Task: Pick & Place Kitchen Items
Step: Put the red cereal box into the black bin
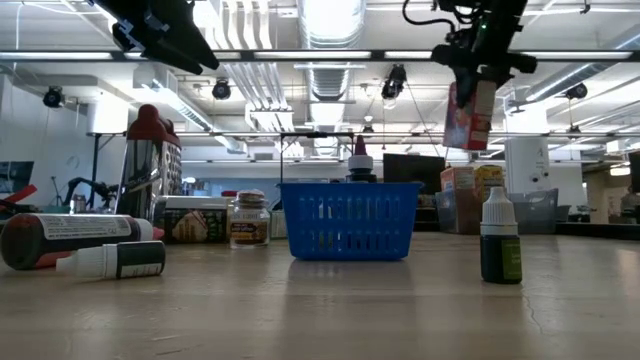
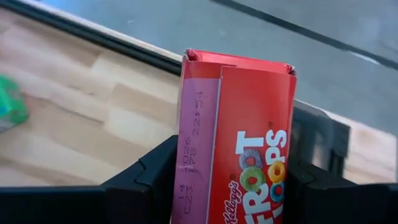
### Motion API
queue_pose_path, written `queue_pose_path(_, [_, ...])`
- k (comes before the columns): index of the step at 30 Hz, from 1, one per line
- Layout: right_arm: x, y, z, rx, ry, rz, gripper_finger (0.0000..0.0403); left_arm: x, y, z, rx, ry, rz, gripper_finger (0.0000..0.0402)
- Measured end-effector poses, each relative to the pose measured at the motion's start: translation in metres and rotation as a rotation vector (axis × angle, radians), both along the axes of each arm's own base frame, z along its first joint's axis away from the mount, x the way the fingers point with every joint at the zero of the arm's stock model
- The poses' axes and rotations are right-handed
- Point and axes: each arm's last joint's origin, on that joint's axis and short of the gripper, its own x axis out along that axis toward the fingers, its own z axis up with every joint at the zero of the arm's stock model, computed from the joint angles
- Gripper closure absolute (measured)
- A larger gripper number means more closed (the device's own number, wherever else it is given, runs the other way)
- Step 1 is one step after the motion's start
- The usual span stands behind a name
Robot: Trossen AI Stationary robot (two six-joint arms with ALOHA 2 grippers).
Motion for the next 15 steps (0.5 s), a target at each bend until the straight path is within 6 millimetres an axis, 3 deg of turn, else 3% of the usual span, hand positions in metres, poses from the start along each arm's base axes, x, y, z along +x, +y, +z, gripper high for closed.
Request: queue_pose_path(15, [-0.027, -0.018, -0.001, -0.037, 0.065, -0.268, 0.0231, 0.000, 0.000, 0.000, 0.000, 0.000, 0.000, 0.0101])
